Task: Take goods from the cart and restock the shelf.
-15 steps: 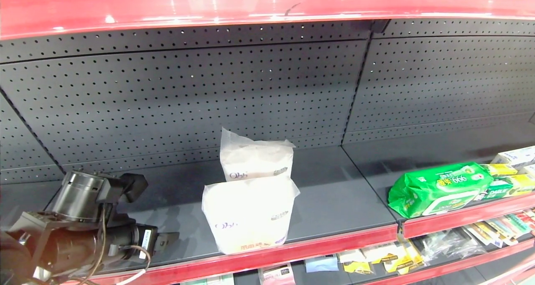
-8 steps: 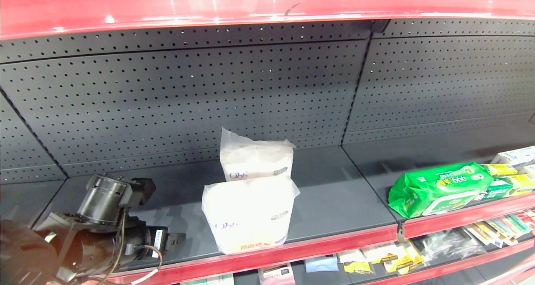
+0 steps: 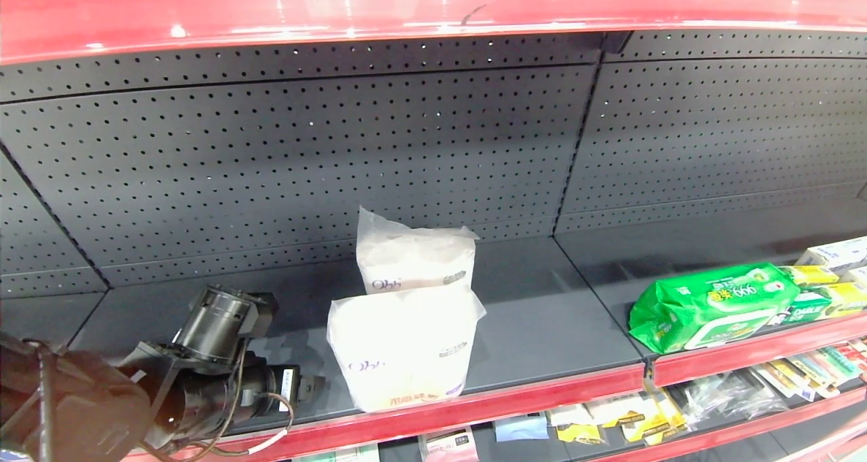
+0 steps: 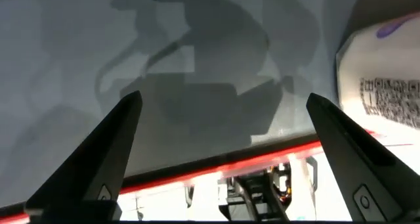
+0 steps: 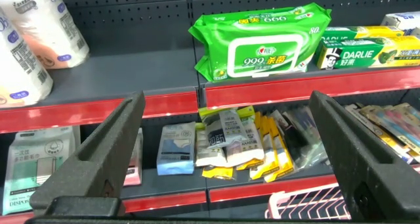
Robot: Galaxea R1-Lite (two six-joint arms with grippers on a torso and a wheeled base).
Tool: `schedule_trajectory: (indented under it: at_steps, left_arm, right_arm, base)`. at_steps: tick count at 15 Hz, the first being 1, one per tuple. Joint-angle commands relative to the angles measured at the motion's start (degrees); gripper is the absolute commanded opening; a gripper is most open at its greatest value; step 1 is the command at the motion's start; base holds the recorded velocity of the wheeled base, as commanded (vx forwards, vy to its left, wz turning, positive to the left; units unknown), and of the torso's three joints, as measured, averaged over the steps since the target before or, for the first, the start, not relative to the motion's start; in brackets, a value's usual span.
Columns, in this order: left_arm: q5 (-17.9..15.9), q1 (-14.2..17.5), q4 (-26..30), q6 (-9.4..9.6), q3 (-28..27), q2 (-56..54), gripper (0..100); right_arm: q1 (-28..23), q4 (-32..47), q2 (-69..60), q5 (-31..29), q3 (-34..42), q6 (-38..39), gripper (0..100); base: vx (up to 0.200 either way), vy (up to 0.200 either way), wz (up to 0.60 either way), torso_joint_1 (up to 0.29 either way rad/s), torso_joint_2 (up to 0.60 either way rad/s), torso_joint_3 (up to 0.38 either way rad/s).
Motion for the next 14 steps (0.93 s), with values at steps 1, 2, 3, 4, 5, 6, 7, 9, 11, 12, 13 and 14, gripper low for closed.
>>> schedule_trajectory:
  at_steps: [1,2,3,4,5,6,7,9,11,12,13,14]
  left_arm:
    - [0.08,-0.34,-0.61,-0.03,-0.62,1.71,100]
    - [0.52,-0.52,-1.22,-0.03,-0.80,1.80,100]
    - [1.13,-0.96,-1.49,-0.03,-1.32,2.15,100]
    - [1.49,-1.31,-1.49,-0.03,-1.50,2.24,100]
    - [1.57,-1.84,-1.49,-0.03,-1.76,2.33,100]
    - [1.57,-2.72,-1.49,-0.03,-2.03,2.33,100]
    - [1.57,-3.25,-1.49,-0.03,-2.38,2.33,100]
    - [1.66,-3.33,-1.40,-0.03,-2.64,2.33,100]
    - [2.01,-3.42,-1.40,-0.03,-2.64,2.33,100]
    - [2.01,-3.42,-1.49,-0.03,-2.64,2.42,100]
    - [1.92,-3.42,-1.49,-0.03,-2.64,2.50,100]
    - [1.92,-3.51,-1.49,-0.03,-2.99,2.77,100]
  right_arm:
    - [0.00,-0.08,0.09,0.01,0.00,-0.01,100]
    - [0.00,-0.08,0.09,0.01,0.00,-0.01,100]
    - [0.00,-0.08,0.09,0.01,0.00,-0.01,100]
    - [0.00,0.01,0.09,0.01,0.00,-0.01,100]
    - [0.00,0.01,0.09,0.01,0.00,-0.01,100]
    - [0.00,-0.08,0.09,0.01,0.00,-0.01,100]
    - [0.00,0.01,0.09,0.01,0.00,-0.01,100]
    - [0.00,0.01,0.09,0.01,0.00,-0.01,100]
    - [0.00,0.01,0.09,0.01,0.00,-0.01,100]
    - [0.00,0.01,0.09,0.01,0.00,-0.01,100]
    - [0.00,0.01,0.09,0.01,0.00,-0.01,100]
    - [0.00,0.01,0.09,0.01,0.00,-0.01,100]
  base:
    - [0.000,0.000,0.00,0.000,0.00,0.000]
    - [0.000,0.000,0.00,0.000,0.00,0.000]
    - [0.000,0.000,0.00,0.000,0.00,0.000]
    - [0.000,0.000,0.00,0.000,0.00,0.000]
    - [0.000,0.000,0.00,0.000,0.00,0.000]
    - [0.000,0.000,0.00,0.000,0.00,0.000]
    - [0.000,0.000,0.00,0.000,0.00,0.000]
    - [0.000,0.000,0.00,0.000,0.00,0.000]
    - [0.000,0.000,0.00,0.000,0.00,0.000]
    - [0.000,0.000,0.00,0.000,0.00,0.000]
    - [0.000,0.000,0.00,0.000,0.00,0.000]
    - [0.000,0.000,0.00,0.000,0.00,0.000]
